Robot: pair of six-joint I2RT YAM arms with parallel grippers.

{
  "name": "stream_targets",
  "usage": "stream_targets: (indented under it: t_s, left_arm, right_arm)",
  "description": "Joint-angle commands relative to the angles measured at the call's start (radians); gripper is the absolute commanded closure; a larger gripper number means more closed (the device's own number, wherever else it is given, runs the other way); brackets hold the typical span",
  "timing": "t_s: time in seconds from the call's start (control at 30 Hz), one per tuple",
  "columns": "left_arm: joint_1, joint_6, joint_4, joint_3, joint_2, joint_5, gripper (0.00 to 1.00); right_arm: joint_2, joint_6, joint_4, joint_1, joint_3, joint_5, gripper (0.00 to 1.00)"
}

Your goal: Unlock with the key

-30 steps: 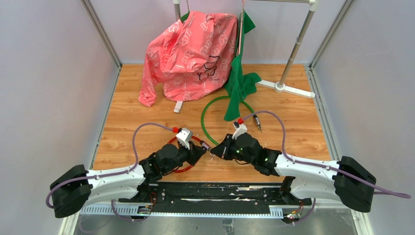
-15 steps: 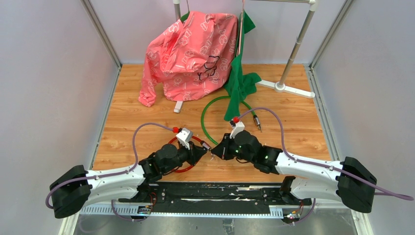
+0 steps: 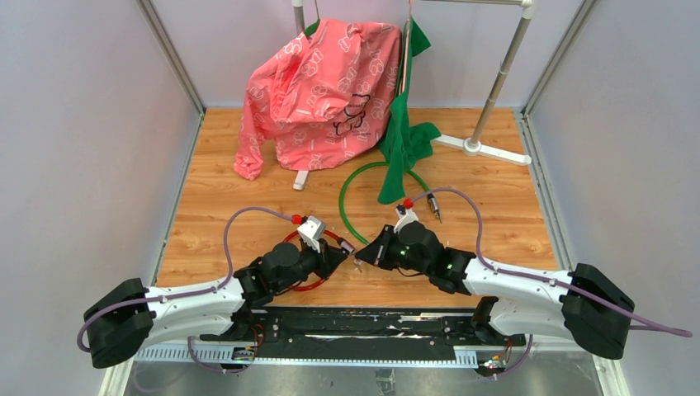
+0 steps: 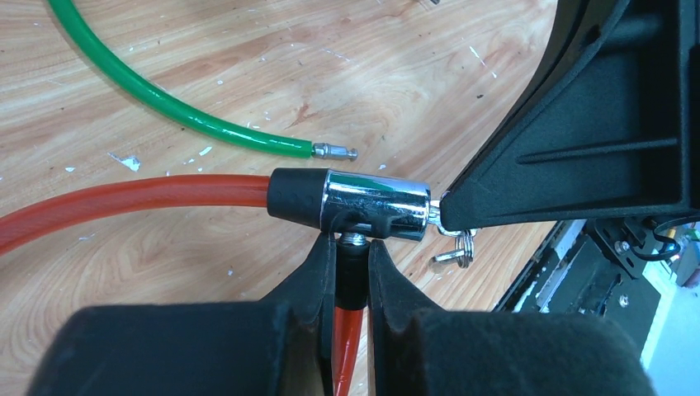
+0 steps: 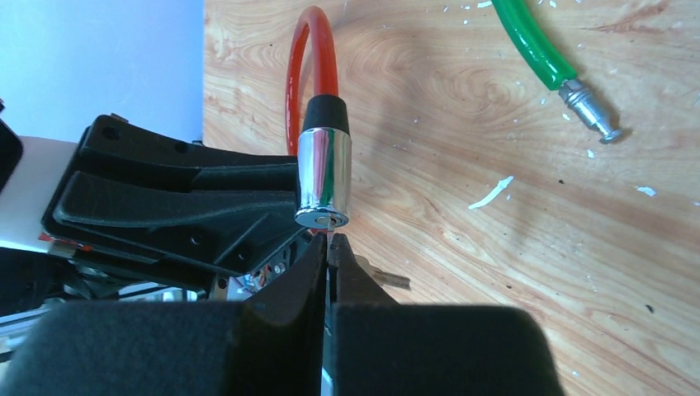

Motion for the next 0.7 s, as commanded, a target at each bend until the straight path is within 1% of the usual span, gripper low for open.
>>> stream_targets:
  t_s: [0.0,0.1,0.23,0.3,0.47,0.57,0.67]
  left_arm:
    - [-0.013,0.0,0.088,0.004,-0.003,0.105,1.0]
    - [-0.012,0.0,0.086,0.005,-0.001,0.107,1.0]
    - [-0.013,-0.003,0.085,0.013,0.005,0.11,1.0]
    - [-0.012,-0.002,0.083,0.023,0.019,0.12,1.0]
    - [-0.013,0.002,0.08,0.061,0.054,0.163,1.0]
    - [-0.013,-0.003,0.08,0.072,0.054,0.175,1.0]
    - [-0.015,-0.002,0.076,0.074,0.043,0.177,1.0]
  right_arm:
    - [0.008,0.079,0.105,-0.026,0.007,-0.025,1.0]
    - [0.001,-0.004,0.033,-0.026,0.042,-0.032,1.0]
    - [0.0,-0.153,-0.168,-0.026,0.14,-0.031,1.0]
    - [-0.001,-0.173,-0.2,-0.026,0.155,-0.028,1.0]
    - [-0.01,-0.078,-0.176,-0.028,0.14,-0.023,1.0]
    - [-0.019,0.03,-0.205,-0.038,0.128,-0.023,1.0]
    - [-0.042,0.14,-0.196,-0.045,0.09,-0.025,1.0]
